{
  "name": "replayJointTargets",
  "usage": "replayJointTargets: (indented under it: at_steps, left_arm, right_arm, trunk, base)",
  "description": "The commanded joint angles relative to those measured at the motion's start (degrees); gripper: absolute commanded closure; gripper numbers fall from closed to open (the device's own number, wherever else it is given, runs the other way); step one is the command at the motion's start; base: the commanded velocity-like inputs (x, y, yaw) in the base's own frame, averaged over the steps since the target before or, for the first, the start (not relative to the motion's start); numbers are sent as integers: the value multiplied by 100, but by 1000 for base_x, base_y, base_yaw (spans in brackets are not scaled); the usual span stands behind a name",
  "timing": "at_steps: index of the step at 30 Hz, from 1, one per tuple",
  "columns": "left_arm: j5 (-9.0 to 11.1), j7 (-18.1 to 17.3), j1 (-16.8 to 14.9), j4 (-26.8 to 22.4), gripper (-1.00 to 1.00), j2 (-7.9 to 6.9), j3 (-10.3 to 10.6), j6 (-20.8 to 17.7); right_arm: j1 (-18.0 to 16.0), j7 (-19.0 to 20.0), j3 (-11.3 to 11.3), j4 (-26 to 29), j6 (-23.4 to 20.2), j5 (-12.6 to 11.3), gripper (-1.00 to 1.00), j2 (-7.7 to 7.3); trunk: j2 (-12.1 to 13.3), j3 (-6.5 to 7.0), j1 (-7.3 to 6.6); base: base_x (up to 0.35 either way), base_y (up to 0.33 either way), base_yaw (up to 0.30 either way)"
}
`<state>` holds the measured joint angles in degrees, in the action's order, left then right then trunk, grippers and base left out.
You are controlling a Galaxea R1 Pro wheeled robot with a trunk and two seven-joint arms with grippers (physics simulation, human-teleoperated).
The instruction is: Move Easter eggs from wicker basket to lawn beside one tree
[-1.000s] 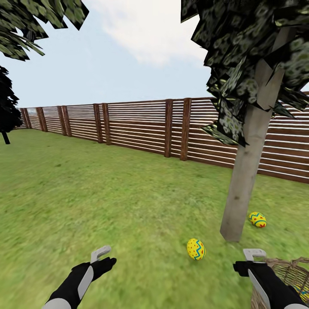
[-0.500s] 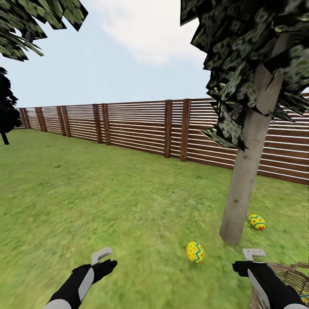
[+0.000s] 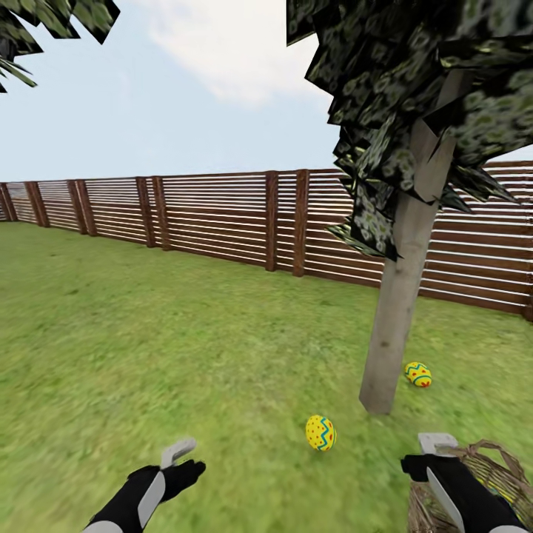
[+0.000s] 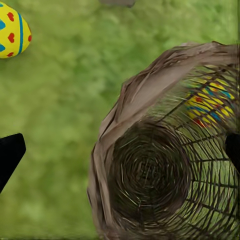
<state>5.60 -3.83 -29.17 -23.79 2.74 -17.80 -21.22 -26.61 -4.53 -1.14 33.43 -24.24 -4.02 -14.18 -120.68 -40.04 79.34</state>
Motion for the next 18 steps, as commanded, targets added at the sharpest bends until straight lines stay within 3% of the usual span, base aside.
replayJointTargets:
  at_steps: [1, 6, 10, 18]
  left_arm:
    - [46, -10, -1, 93, -100, -22, -34, -43]
    - [37, -20, -1, 357, -100, -218, -23, -41]
    - [31, -21, -1, 727, -100, -286, -22, -41]
    - [25, -29, -1, 1192, -100, -400, -10, -43]
  right_arm:
    - [-1, -31, -14, 4, -31, -40, -100, 10]
    - [-2, 16, -3, -301, 0, -73, -100, -29]
    - [-2, 239, -6, -755, 58, -284, -100, -57]
    - [-2, 584, -9, -1120, 76, -312, -100, -67]
  trunk:
    - [38, 8, -24]
    - [239, 76, -133]
    - [399, 131, -221]
    - [720, 242, -397]
  base:
    - [0, 0, -236]
    - [0, 0, -237]
    - [0, 0, -237]
    - [0, 0, -237]
